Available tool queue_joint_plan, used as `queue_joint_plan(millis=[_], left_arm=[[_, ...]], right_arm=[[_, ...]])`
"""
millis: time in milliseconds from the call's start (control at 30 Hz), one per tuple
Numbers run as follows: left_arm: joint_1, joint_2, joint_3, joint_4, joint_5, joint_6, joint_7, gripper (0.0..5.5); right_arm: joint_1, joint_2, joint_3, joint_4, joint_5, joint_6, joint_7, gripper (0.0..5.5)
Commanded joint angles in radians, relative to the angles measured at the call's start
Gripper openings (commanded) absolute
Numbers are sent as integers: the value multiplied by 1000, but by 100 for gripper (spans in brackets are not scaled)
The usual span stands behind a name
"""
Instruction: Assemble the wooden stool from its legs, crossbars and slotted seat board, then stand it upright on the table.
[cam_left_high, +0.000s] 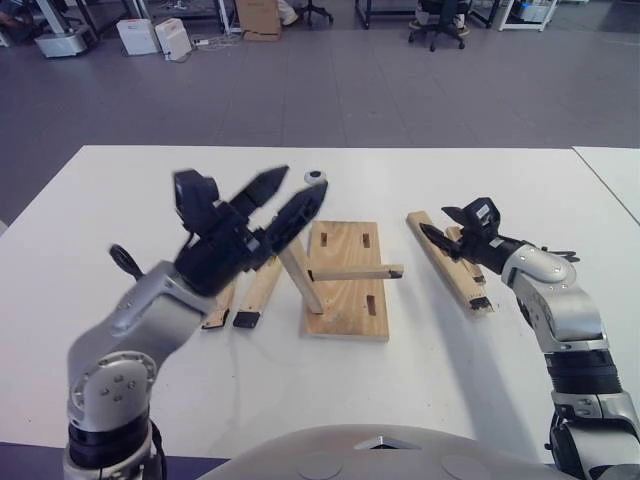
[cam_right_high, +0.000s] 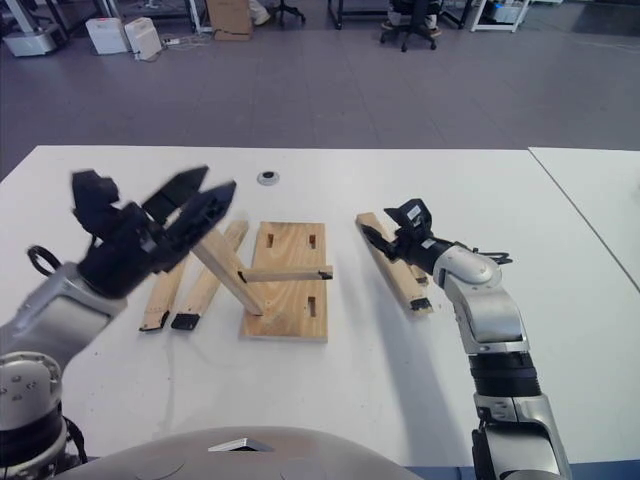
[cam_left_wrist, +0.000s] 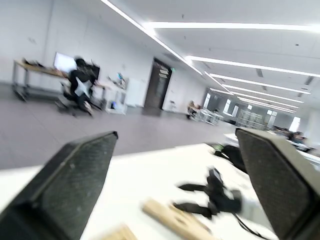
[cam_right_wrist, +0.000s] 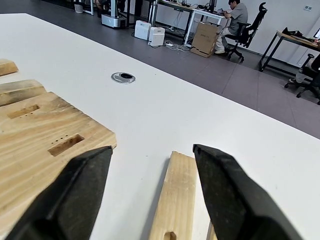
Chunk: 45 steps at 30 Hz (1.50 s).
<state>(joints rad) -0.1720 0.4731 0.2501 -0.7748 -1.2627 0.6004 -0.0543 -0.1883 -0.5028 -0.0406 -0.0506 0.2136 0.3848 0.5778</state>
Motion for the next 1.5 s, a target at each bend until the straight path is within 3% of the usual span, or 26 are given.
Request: queue_joint_plan(millis=[33, 133, 200, 400, 733, 833, 1000, 1133, 1300, 1500], left_arm=[[-82, 36, 1, 167, 195, 1, 112, 435], [13, 109, -185, 335, 469, 81, 114, 435], [69, 90, -265, 396, 534, 109, 73, 435], [171, 64, -349, 414, 617, 196, 2, 435], [215, 68, -398, 406, 777, 254, -62, 258], [188, 5, -327, 402, 746, 236, -70, 209], [-49, -108, -154, 356, 638, 147, -91, 209], [-239, -71, -228, 437, 751, -65, -275, 209], [-317, -77, -323, 475, 853, -218, -405, 209], [-310, -78, -364, 491, 935, -299, -456, 209]], right_arm=[[-40, 5, -31, 55, -22, -20, -47, 302], [-50, 12, -25, 83, -34, -26, -59, 302], [-54, 11, -16, 104, -42, -33, -55, 302], [-37, 39, 16, 134, -67, -47, -62, 302], [-54, 56, 50, 161, -92, -57, -57, 302], [-105, 63, 26, 180, -61, -47, -47, 302], [-365, 153, -82, 196, 176, 107, -6, 302], [-641, 357, -173, 203, 534, 347, -30, 302], [-807, 434, -322, 301, 748, 436, -173, 302], [-828, 409, -354, 293, 807, 481, -258, 187]])
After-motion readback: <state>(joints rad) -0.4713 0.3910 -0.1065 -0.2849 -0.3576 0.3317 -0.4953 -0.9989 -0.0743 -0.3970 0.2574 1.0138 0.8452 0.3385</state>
